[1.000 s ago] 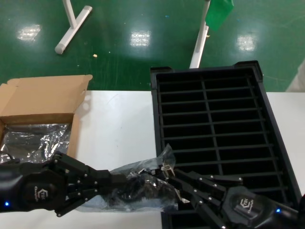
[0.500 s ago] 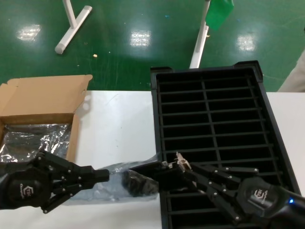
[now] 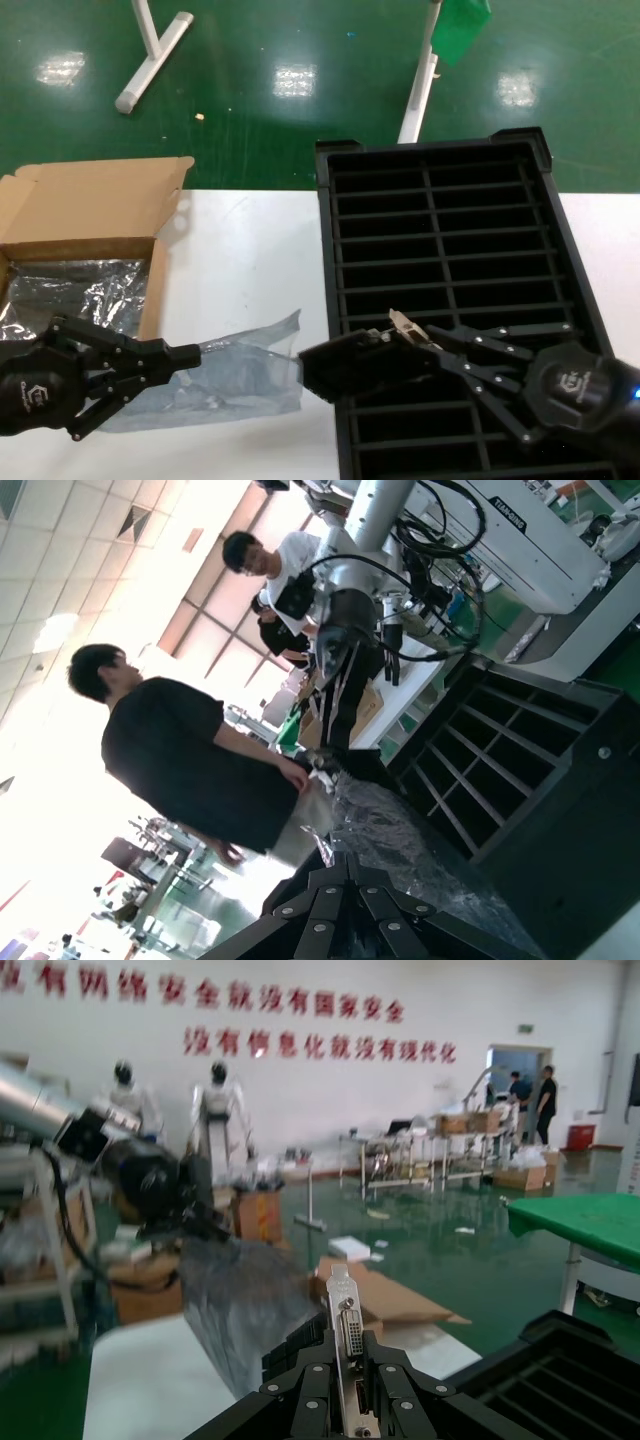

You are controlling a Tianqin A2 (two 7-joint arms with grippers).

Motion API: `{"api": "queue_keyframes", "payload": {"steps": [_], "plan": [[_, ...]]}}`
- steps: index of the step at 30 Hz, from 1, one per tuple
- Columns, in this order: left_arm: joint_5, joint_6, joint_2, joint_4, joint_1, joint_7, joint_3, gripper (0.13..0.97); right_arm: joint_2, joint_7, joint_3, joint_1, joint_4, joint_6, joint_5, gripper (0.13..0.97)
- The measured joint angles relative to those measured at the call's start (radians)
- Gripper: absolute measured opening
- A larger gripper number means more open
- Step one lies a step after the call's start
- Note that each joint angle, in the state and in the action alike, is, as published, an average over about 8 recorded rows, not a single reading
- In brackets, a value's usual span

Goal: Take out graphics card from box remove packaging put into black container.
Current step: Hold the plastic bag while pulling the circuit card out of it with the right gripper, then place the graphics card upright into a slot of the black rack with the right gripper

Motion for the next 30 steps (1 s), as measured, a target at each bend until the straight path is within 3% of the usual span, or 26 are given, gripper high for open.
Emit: {"api": "queue_keyframes", "payload": {"steps": [5,10,20,30], "plan": [[-0.072,0.0,-0.01,0.048,-0.044,0.04,0.109,0.143,0.078,0.026,0.014,0.004,0.054,0.015,-0.034,0.186],[-0.103,0.0,-0.009,0.08,-0.069,0.057,0.159,0.143,0.158,0.055,0.037,0.007,0.095,0.023,-0.058,0.186],[-0.117,0.0,0.003,0.114,-0.077,0.067,0.183,0.143,0.293,0.072,0.113,-0.015,0.167,0.032,-0.087,0.186],[-0.118,0.0,0.013,0.115,-0.071,0.062,0.175,0.143,0.322,-0.137,0.132,0.005,0.132,0.014,-0.146,0.186]]}}
